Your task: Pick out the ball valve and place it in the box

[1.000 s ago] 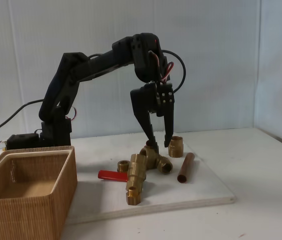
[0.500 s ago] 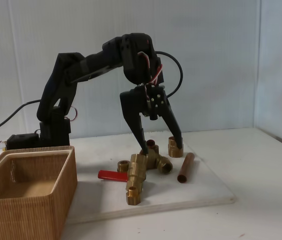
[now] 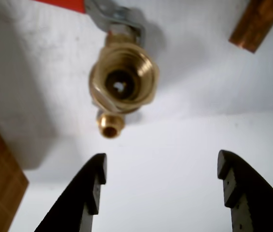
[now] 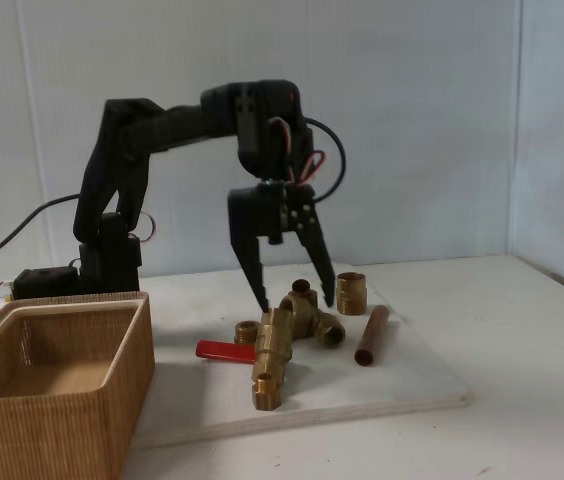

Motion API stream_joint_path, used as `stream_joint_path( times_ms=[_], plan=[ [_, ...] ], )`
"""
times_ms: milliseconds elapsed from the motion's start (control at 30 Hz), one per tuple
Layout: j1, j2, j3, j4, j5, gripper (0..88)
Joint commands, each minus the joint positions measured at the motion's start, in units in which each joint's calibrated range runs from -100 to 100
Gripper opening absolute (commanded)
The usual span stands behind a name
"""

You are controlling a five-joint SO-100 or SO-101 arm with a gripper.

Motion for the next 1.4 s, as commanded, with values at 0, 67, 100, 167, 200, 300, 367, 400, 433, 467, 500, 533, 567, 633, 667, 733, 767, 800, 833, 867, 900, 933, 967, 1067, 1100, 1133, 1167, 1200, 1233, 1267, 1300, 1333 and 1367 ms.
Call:
stream_joint_path(
  times_ms=[0, 67, 100, 167, 200, 300, 367, 400, 433, 467, 500, 533, 567, 633, 667, 733, 767, 800, 833, 867, 900, 933, 967, 1067, 1100, 1133, 1167, 1200, 1233, 1267, 1300, 1333, 1367],
  plan=[
    [-0.8, -8.3, 5.6, 0.4, 0.5, 24.2],
    [-0.8, -10.2, 8.3, 0.3, 0.4, 24.2],
    [-0.8, -10.3, 9.2, 0.2, 0.4, 24.2],
    [-0.9, -10.2, 10.6, 0.1, 0.2, 24.2],
    [-0.9, -10.2, 11.2, 0.1, 0.2, 24.2],
    [-0.9, -9.1, 12.2, 0.1, 0.2, 24.2],
    [-0.9, -8.0, 12.3, 0.2, 0.2, 24.2],
    [-0.8, -7.4, 12.3, 0.2, 0.2, 24.2],
    [-0.8, -6.9, 12.3, 0.2, 0.2, 24.2],
    [-0.7, -6.3, 12.3, 0.2, 0.2, 24.2],
    [-0.6, -5.7, 12.3, 0.2, 0.2, 24.2],
    [-0.5, -5.2, 12.3, 0.1, 0.1, 24.2],
    [-0.5, -4.6, 12.2, 0.1, 0.1, 24.2],
    [-0.5, -3.2, 12.0, 0.1, 0.1, 24.2],
    [-0.7, -2.5, 11.9, 0.1, 0.1, 24.2],
    [-0.8, -1.3, 11.6, 0.0, 0.3, 24.2],
    [-0.8, -0.7, 11.5, -0.2, 0.4, 24.2],
    [-0.8, -0.1, 11.5, -0.9, 0.4, 24.2],
    [-0.8, 0.3, 11.5, -2.0, 0.2, 24.2],
    [-0.7, 0.7, 11.5, -3.0, 0.2, 24.2],
    [-0.6, 1.1, 11.5, -3.7, 0.2, 24.2],
    [-0.5, 1.4, 11.5, -4.0, 0.2, 24.2],
    [-0.5, 1.5, 11.5, -4.2, 0.1, 24.2],
    [-0.5, 1.6, 11.5, -4.4, 0.1, 24.2],
    [-0.4, 1.6, 11.5, -4.7, 0.1, 24.2],
    [-0.4, 1.6, 11.5, -4.7, 0.1, 24.2],
    [-0.3, 1.6, 11.5, -4.7, 0.1, 24.2],
    [-0.3, 1.6, 11.5, -4.7, 0.1, 24.2],
    [-0.3, 1.6, 11.5, -4.7, 0.1, 24.2],
    [-0.3, 1.6, 11.5, -4.7, 0.1, 24.2],
    [-0.3, 1.7, 11.5, -4.7, 0.1, 24.2],
    [-0.3, 1.7, 11.5, -4.7, 0.1, 24.2],
    [-0.3, 1.7, 11.5, -4.7, 0.1, 24.2]
  ],
)
